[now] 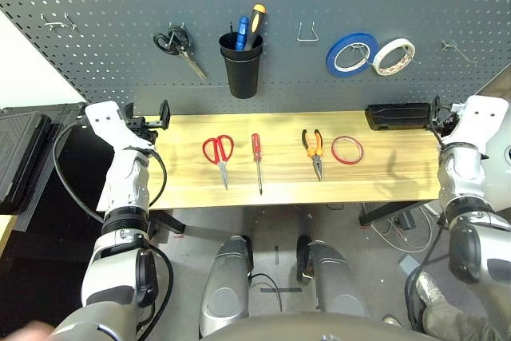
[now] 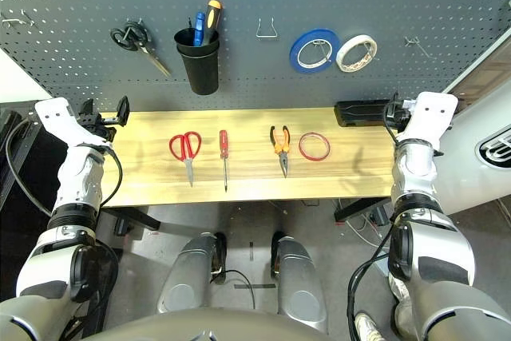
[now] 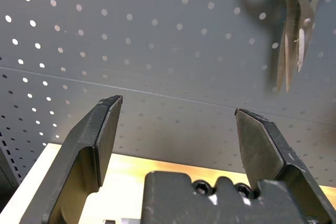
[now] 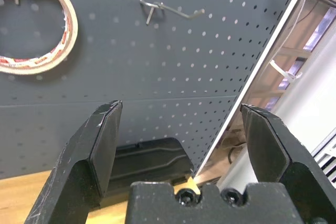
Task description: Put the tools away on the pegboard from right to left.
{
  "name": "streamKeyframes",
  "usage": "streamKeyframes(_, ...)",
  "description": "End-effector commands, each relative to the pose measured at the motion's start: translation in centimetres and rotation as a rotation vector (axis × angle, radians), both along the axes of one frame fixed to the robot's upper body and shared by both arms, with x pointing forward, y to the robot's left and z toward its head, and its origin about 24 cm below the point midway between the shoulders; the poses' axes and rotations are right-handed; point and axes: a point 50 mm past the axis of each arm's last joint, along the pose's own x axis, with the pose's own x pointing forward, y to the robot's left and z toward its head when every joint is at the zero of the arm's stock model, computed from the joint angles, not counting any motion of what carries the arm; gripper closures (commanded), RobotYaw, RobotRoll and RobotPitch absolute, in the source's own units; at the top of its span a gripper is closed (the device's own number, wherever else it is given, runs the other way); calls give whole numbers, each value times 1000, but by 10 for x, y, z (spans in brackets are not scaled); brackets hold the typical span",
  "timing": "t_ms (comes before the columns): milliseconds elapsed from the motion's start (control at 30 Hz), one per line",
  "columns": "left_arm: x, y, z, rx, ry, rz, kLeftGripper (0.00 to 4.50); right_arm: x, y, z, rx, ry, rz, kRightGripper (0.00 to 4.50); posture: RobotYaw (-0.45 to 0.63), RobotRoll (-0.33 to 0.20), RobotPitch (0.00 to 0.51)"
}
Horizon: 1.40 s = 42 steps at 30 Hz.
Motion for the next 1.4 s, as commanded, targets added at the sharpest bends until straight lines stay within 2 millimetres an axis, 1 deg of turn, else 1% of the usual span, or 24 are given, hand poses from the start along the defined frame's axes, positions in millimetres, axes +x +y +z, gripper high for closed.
streamKeyframes(33, -5, 1, -5, -2, 15, 13, 20, 0, 0, -4, 8, 24, 2, 0, 223, 0, 159)
streamKeyframes(200, -5, -5, -7, -4, 27, -10, 20, 1, 3, -7, 6, 59, 22, 0, 210, 0, 179)
streamKeyframes(400, -11, -24, -5, 14, 49, -142, 20, 6, 3, -8, -108, 222, 170, 0, 197, 0, 203)
streamKeyframes(633, -18, -44, -4, 50, 74, -260, 20, 4, -1, -6, -114, 224, 198, 0, 197, 0, 219)
streamKeyframes(700, -19, -49, -3, 57, 88, -298, 20, 4, -1, -8, -111, 242, 217, 0, 196, 0, 223)
streamKeyframes(900, -30, -74, -6, 160, 209, -529, 20, 8, 4, -16, -138, 403, 325, 0, 194, 0, 233)
streamKeyframes(1067, -35, -89, -4, 232, 278, -662, 20, 11, 5, -20, -177, 554, 380, 0, 211, 0, 245)
streamKeyframes(1300, -48, -102, 2, 295, 331, -773, 20, 19, 22, -20, -205, 666, 558, 0, 226, 0, 281)
streamKeyframes(1400, -51, -105, 4, 306, 336, -782, 20, 22, 35, -25, -207, 749, 664, 0, 233, 0, 300)
